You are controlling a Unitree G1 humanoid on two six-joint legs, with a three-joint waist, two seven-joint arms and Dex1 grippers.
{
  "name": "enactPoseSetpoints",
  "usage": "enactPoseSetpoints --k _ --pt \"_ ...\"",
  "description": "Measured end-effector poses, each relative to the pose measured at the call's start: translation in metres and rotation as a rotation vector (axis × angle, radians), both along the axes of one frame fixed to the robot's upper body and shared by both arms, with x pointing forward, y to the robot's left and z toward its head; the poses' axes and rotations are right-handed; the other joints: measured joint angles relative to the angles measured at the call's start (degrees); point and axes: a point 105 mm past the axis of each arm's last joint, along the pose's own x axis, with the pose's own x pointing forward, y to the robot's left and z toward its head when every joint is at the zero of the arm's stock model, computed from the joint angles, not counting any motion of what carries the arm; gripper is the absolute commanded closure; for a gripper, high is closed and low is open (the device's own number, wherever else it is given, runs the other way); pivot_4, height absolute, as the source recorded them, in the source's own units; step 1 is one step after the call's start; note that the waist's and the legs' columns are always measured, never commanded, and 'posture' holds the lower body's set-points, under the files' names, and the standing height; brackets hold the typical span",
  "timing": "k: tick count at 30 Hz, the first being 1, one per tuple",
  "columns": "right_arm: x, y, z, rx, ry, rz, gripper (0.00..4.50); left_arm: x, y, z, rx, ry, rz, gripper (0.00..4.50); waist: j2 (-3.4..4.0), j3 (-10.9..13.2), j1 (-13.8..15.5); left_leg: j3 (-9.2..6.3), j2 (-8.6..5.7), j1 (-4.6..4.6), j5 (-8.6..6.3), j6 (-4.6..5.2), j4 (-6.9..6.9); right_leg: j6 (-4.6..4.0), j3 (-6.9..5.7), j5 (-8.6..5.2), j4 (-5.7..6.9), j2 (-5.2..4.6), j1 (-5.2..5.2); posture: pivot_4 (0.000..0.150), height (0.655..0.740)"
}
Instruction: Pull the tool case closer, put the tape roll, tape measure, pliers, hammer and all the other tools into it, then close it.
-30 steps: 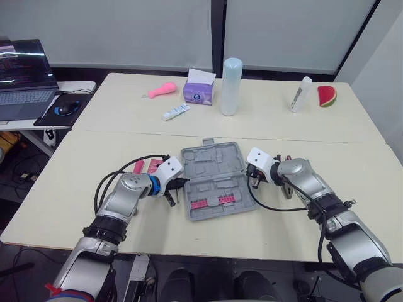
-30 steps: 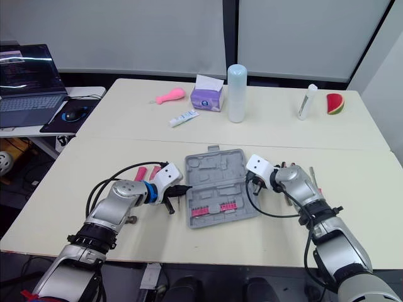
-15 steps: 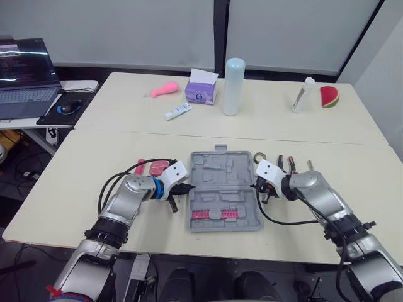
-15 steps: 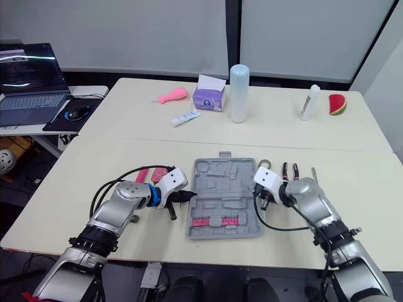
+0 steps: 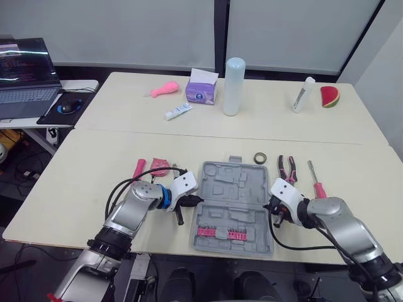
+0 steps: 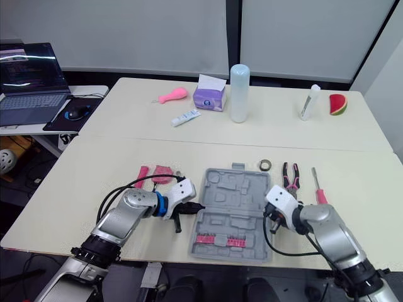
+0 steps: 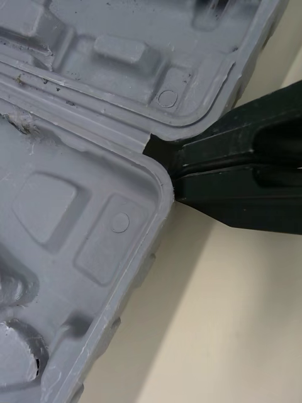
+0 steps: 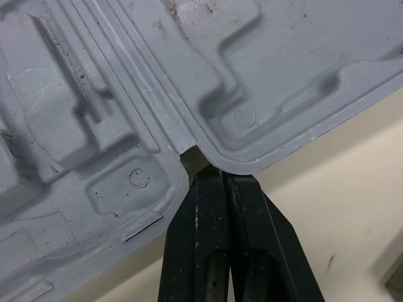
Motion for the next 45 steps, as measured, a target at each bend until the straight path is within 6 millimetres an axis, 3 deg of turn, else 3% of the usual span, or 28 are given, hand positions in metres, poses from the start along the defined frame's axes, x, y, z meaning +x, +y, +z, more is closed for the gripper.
enactPoseSetpoints --k 23,45 --pt "-0.01 -0.009 -0.002 -0.016 0.025 -0.016 4.49 -0.016 -0.01 -0.004 -0.007 0.058 -0.041 4.5 0.0 0.0 0.1 -0.06 -0.05 -0.02 -0.01 0.01 -0.01 0.0 0.0 0.0 -0.04 0.0 0.04 0.15 0.7161" --pt "-0.024 -0.004 -0.007 -0.013 0.071 0.029 4.49 -0.029 -0.001 -0.006 0.002 0.088 -0.062 4.5 0.0 0.0 -0.01 -0.11 -0.03 0.0 -0.03 0.05 -0.02 0.0 0.01 0.0 -0.07 0.04 0.06 0.15 0.7161"
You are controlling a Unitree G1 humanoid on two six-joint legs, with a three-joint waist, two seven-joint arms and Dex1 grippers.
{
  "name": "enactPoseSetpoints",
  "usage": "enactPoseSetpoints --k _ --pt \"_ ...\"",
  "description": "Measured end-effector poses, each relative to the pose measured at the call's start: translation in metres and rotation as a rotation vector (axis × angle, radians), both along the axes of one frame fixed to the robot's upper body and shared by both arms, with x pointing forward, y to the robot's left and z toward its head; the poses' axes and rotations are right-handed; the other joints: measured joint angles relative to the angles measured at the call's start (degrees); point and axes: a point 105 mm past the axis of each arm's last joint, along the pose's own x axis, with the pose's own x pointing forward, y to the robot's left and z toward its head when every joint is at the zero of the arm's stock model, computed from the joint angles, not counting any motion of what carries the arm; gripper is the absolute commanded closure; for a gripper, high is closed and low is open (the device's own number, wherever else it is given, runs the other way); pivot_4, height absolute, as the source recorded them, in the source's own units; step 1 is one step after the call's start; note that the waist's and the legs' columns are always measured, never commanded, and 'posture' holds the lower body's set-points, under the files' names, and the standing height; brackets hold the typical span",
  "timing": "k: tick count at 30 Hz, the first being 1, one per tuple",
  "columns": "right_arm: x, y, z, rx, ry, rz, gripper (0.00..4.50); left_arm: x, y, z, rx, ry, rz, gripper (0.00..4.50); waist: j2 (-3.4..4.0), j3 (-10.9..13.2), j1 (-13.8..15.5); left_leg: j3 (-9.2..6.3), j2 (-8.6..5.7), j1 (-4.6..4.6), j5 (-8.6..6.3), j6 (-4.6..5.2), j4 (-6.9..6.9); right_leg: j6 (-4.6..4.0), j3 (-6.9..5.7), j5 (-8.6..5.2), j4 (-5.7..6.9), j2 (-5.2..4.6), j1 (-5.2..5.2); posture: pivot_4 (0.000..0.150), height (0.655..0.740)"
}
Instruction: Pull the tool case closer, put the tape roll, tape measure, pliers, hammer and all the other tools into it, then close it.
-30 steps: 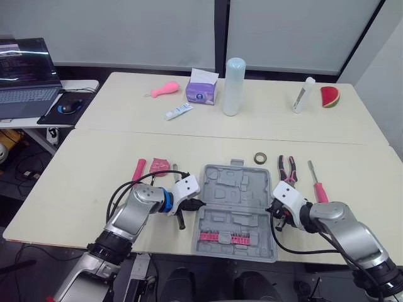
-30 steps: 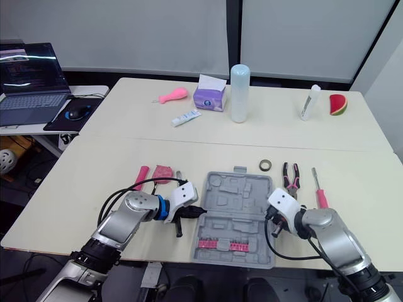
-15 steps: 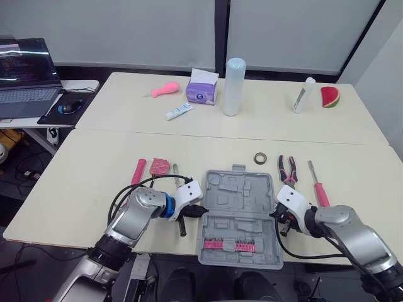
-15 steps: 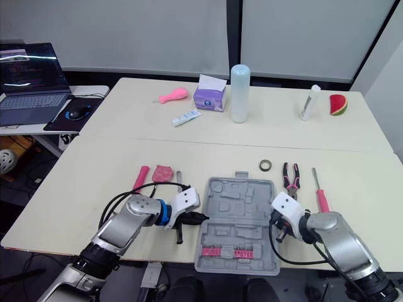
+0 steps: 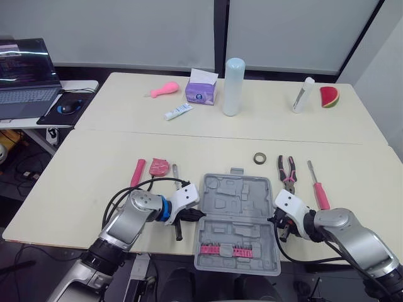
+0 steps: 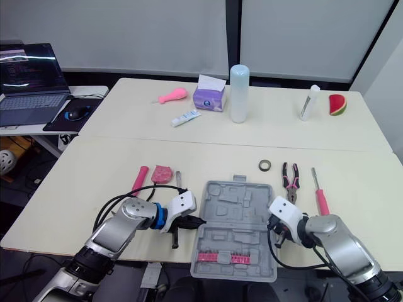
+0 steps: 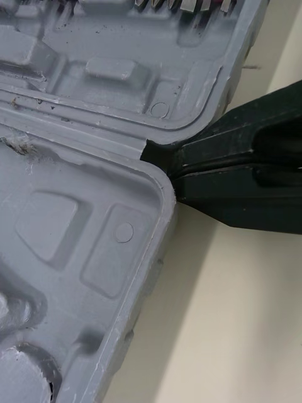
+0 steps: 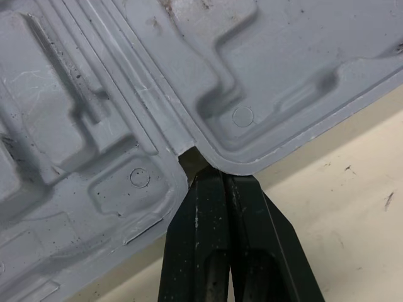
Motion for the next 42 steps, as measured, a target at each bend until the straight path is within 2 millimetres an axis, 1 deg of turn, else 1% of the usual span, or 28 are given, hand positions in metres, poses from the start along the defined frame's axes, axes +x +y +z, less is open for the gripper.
enactPoseSetpoints --k 12,32,37,40,42 --pt "-0.007 0.003 -0.001 0.011 0.028 0.017 4.49 -0.007 0.004 -0.001 0.008 0.02 0.004 4.5 0.0 0.0 0.0 -0.02 0.0 0.0 -0.01 0.01 -0.01 0.0 -0.01 0.0 -0.01 0.0 0.01 0.15 0.7161" --pt "-0.008 0.003 -0.002 0.019 0.039 0.01 4.49 -0.008 0.006 -0.001 0.013 0.029 0.007 4.5 0.0 0.0 0.0 -0.03 0.0 0.01 -0.01 0.02 -0.01 0.0 -0.01 0.0 -0.02 0.0 0.02 0.15 0.7161" --pt "-0.013 0.0 -0.002 0.041 0.062 -0.018 4.49 -0.008 0.007 -0.002 0.014 0.032 0.01 4.5 0.0 0.0 0.04 -0.03 -0.01 0.0 -0.02 0.03 -0.02 0.0 0.0 0.0 -0.03 0.0 0.02 0.15 0.7161" --pt "-0.017 -0.007 -0.002 0.045 0.07 -0.054 4.49 -0.009 0.012 -0.001 0.025 0.037 0.013 4.5 0.01 0.01 -0.01 -0.05 0.0 0.0 -0.02 0.03 -0.03 0.0 0.0 0.0 -0.03 0.01 0.01 0.15 0.7161" --pt "-0.016 -0.014 0.003 0.039 0.052 -0.076 4.49 -0.008 0.017 0.0 0.035 0.037 0.02 4.5 0.02 0.02 -0.1 -0.04 0.0 0.02 -0.06 0.1 -0.04 0.0 0.02 0.0 -0.02 0.02 0.01 0.15 0.7161"
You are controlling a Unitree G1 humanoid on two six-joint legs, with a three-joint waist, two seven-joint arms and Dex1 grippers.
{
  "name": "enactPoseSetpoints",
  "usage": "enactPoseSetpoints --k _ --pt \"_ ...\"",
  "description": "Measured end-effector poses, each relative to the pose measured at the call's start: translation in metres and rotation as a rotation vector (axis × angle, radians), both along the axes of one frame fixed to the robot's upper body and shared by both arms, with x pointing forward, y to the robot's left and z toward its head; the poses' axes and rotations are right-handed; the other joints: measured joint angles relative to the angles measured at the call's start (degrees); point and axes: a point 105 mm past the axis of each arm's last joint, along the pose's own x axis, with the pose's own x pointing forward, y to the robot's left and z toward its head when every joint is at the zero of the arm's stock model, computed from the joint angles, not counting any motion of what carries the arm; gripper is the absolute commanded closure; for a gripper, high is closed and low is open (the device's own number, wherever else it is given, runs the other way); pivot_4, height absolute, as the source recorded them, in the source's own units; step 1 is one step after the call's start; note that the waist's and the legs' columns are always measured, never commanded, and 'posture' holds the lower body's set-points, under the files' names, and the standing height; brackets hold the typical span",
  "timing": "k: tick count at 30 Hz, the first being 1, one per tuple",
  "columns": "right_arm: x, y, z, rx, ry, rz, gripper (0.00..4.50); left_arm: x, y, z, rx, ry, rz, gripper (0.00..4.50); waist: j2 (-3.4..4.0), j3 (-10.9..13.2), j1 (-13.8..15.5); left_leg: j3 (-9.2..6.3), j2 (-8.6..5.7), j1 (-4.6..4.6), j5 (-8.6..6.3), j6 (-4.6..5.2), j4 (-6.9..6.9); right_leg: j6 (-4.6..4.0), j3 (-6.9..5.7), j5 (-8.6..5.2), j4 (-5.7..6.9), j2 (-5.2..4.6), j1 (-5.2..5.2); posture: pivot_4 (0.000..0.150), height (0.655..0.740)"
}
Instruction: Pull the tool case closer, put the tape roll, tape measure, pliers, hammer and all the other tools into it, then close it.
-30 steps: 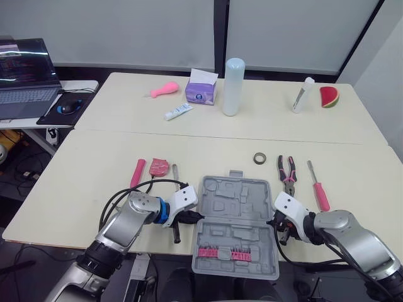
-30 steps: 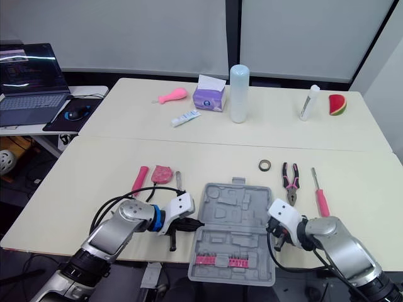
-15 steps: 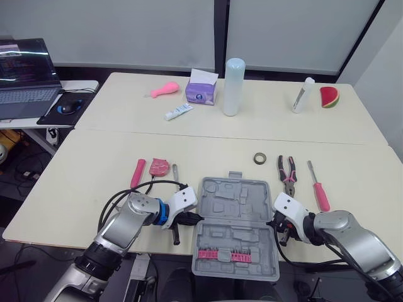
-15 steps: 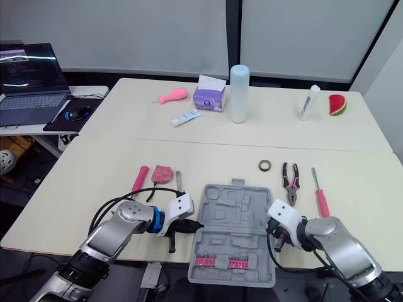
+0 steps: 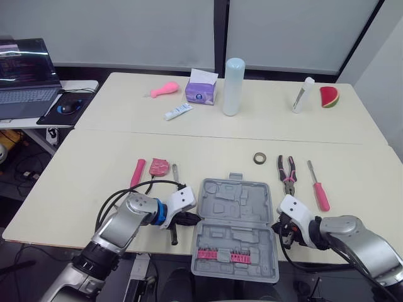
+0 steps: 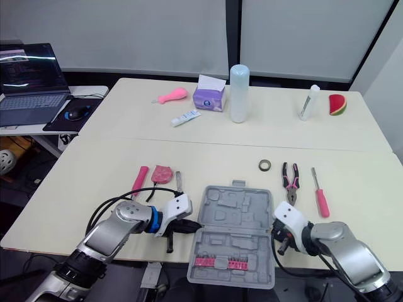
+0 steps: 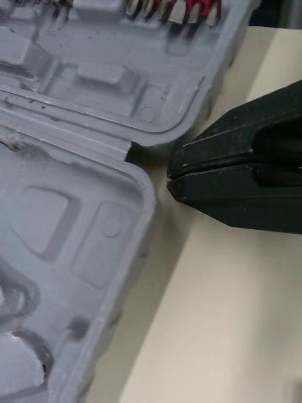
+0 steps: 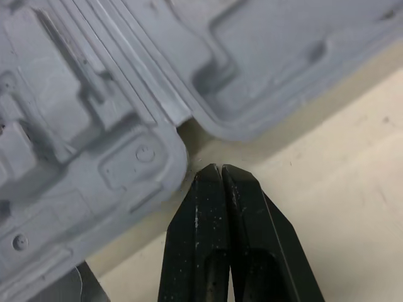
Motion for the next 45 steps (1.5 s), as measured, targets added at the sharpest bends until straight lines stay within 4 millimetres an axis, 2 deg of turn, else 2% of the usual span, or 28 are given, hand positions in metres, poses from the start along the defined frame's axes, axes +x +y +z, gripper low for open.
enactPoseSetpoints --k 5,10,17,22,26,30,31,33,38,42,45 --pt "-0.002 -0.017 0.009 -0.01 -0.04 -0.058 4.49 0.0 0.021 0.003 0.017 -0.006 0.042 4.5 0.01 0.01 0.02 -0.02 0.0 0.0 -0.04 0.07 -0.01 0.0 -0.01 0.0 0.0 0.01 -0.01 0.15 0.7161" --pt "-0.01 -0.023 0.02 -0.017 -0.099 0.003 4.49 -0.002 0.04 0.01 -0.031 -0.049 0.079 4.5 0.06 0.09 0.12 -0.03 0.0 -0.02 -0.05 0.09 -0.01 0.0 -0.03 0.0 -0.03 -0.01 -0.01 0.15 0.7161" --pt "-0.013 -0.049 0.051 -0.015 -0.247 0.027 4.49 0.005 0.09 0.04 -0.122 -0.183 0.205 4.5 0.07 0.11 0.08 -0.02 0.01 -0.01 -0.07 0.11 -0.02 0.0 -0.04 0.0 -0.08 -0.01 0.01 0.15 0.7161" --pt "-0.022 -0.067 0.058 -0.03 -0.261 0.033 4.49 -0.004 0.12 0.038 -0.127 -0.18 0.287 4.5 0.1 0.14 0.14 -0.03 0.01 -0.01 -0.08 0.14 -0.03 0.0 -0.06 0.0 -0.09 -0.01 0.02 0.15 0.7161" --pt "-0.028 -0.092 0.073 -0.086 -0.288 0.019 4.49 -0.003 0.16 0.048 -0.101 -0.241 0.395 4.5 0.09 0.17 0.06 -0.03 0.02 0.02 -0.09 0.16 -0.05 0.0 -0.07 0.0 -0.1 -0.01 0.02 0.15 0.7161" --pt "-0.031 -0.104 0.087 -0.1 -0.322 0.0 4.49 -0.003 0.182 0.052 -0.093 -0.28 0.474 4.5 0.15 0.2 0.08 -0.01 0.02 0.05 -0.1 0.16 -0.09 0.0 -0.06 0.0 -0.1 -0.02 0.04 0.15 0.7161" --pt "-0.032 -0.107 0.089 -0.107 -0.326 -0.004 4.5 -0.004 0.187 0.05 -0.091 -0.279 0.498 4.32 0.14 0.21 0.07 -0.01 0.02 0.04 -0.1 0.16 -0.1 0.0 -0.06 0.0 -0.1 -0.01 0.03 0.15 0.7161" --pt "-0.038 -0.115 0.091 -0.112 -0.325 -0.029 4.0 -0.007 0.197 0.049 -0.1 -0.276 0.555 3.91 0.13 0.21 0.08 -0.01 0.02 0.04 -0.1 0.17 -0.11 0.0 -0.06 0.0 -0.11 -0.02 0.03 0.15 0.7161" --pt "-0.052 -0.135 0.093 -0.096 -0.313 -0.127 3.07 -0.024 0.231 0.044 -0.1 -0.283 0.724 2.35 0.11 0.23 -0.11 0.05 0.03 0.18 -0.11 0.17 -0.2 0.0 0.01 0.0 -0.12 -0.03 0.08 0.15 0.7161" --pt "-0.052 -0.135 0.092 -0.087 -0.311 -0.127 2.2 -0.037 0.238 0.033 -0.081 -0.25 0.748 1.07 0.12 0.23 -0.08 0.07 0.04 0.35 -0.11 0.17 -0.28 0.01 0.04 -0.01 -0.12 -0.02 0.21 0.15 0.7161" --pt "-0.051 -0.136 0.093 -0.085 -0.312 -0.127 1.57 -0.039 0.239 0.031 -0.077 -0.248 0.751 0.14 0.11 0.23 -0.01 0.07 0.02 0.34 -0.11 0.16 -0.28 0.01 0.03 0.0 -0.16 -0.03 0.24 0.15 0.7161"
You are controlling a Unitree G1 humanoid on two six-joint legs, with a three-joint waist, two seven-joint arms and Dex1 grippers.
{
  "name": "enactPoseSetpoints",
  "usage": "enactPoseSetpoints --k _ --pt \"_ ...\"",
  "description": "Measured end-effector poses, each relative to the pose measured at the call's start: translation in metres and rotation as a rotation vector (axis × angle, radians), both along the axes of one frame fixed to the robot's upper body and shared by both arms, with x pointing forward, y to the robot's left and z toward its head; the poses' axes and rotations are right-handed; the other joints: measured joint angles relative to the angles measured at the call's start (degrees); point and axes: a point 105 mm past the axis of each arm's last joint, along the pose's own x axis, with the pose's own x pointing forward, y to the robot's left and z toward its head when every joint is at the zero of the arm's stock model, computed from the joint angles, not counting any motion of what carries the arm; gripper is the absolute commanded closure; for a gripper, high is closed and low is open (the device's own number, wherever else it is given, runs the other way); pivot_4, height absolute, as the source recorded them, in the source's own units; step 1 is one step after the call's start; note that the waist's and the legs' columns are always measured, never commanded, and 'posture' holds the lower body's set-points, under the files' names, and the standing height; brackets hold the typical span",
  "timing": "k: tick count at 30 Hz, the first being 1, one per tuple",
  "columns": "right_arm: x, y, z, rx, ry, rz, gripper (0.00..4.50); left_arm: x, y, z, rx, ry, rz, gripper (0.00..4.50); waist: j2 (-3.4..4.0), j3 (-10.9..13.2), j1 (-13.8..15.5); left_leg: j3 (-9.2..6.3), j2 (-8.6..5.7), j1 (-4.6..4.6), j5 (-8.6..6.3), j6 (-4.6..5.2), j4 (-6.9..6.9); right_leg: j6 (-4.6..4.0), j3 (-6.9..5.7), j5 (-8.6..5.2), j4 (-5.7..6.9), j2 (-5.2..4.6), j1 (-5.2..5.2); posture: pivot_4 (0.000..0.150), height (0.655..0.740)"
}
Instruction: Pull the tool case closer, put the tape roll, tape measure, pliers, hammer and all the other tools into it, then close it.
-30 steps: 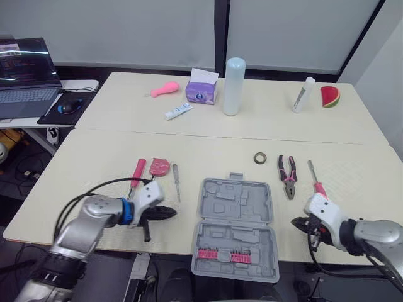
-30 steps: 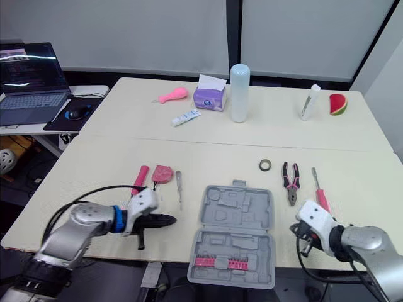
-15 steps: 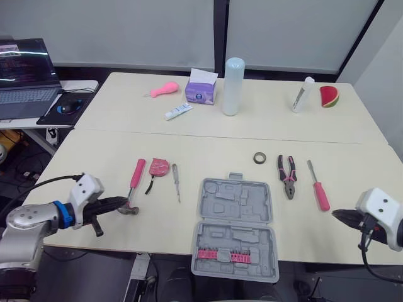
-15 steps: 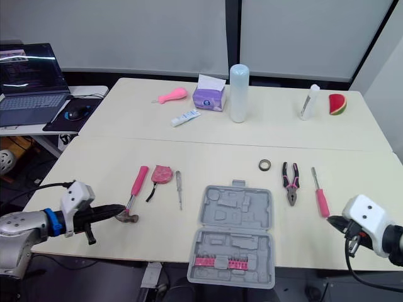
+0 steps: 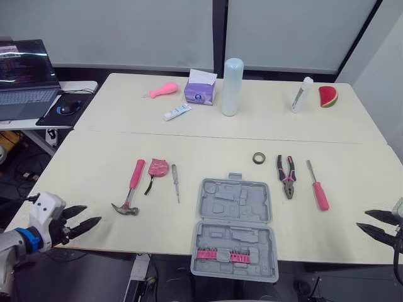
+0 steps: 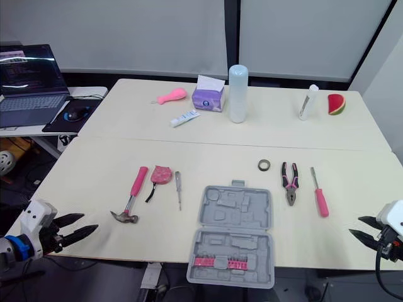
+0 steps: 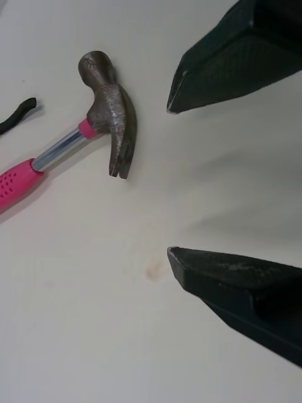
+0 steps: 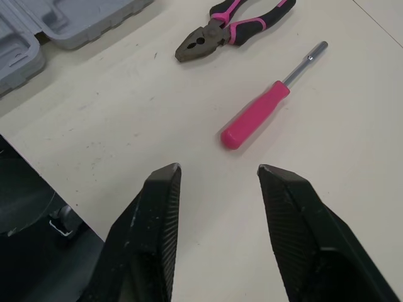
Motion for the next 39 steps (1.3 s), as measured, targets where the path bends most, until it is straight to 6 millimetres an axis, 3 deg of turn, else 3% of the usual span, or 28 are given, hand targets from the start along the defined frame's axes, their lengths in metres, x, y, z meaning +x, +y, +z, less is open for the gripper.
enactPoseSetpoints --k 5,9,14,21,26,27,29,39 --pt "0.002 -0.001 0.001 0.004 -0.004 0.01 0.12 0.001 -0.005 0.004 0.008 -0.021 -0.037 0.0 0.0 0.0 0.01 0.0 0.0 0.01 0.0 0.0 0.0 0.0 -0.01 0.0 -0.01 0.0 0.02 0.15 0.7161" --pt "0.012 0.006 0.012 0.021 -0.038 0.04 0.05 0.01 -0.026 0.022 0.011 -0.082 -0.137 0.0 0.02 0.01 -0.03 0.0 0.01 0.02 0.0 0.0 0.01 0.0 0.0 0.0 -0.01 0.0 0.06 0.15 0.7161" --pt "0.039 0.051 0.045 0.026 -0.111 0.203 0.05 0.034 -0.095 0.052 -0.063 -0.162 -0.395 0.0 0.05 0.03 0.04 -0.01 0.01 0.01 0.01 -0.01 0.04 0.0 -0.02 0.0 -0.04 0.02 0.12 0.15 0.7161" --pt "0.087 0.108 0.056 0.099 -0.162 0.239 0.05 0.052 -0.174 0.085 -0.111 -0.21 -0.66 0.0 0.05 0.05 -0.22 0.0 0.02 -0.04 0.02 -0.03 0.12 0.0 0.02 0.0 -0.14 0.08 0.13 0.15 0.7161" --pt "0.124 0.147 0.029 0.117 -0.097 0.214 0.05 0.067 -0.208 0.099 -0.123 -0.254 -0.713 0.0 0.04 0.09 -0.02 -0.04 0.0 -0.3 0.03 -0.05 0.26 -0.01 0.0 0.0 -0.07 0.09 -0.08 0.15 0.7161" --pt "0.129 0.155 0.022 0.111 -0.083 0.216 0.22 0.069 -0.213 0.102 -0.118 -0.262 -0.723 0.0 0.04 0.09 0.0 -0.04 0.0 -0.52 0.15 -0.25 0.37 -0.01 0.01 0.0 0.02 0.09 -0.26 0.15 0.7161" --pt "0.141 0.159 0.013 0.091 -0.066 0.196 0.61 0.071 -0.216 0.102 -0.118 -0.251 -0.714 0.0 0.04 0.09 -0.04 -0.03 -0.02 -0.62 0.15 -0.26 0.39 -0.01 0.03 0.0 0.01 0.08 -0.31 0.15 0.7161" --pt "0.197 0.167 -0.018 -0.002 -0.07 0.126 0.61 0.072 -0.235 0.096 -0.1 -0.202 -0.73 0.0 0.04 0.09 -0.12 -0.05 0.0 -0.79 0.17 -0.27 0.45 -0.01 -0.01 0.0 0.26 0.08 -0.55 0.15 0.7161"
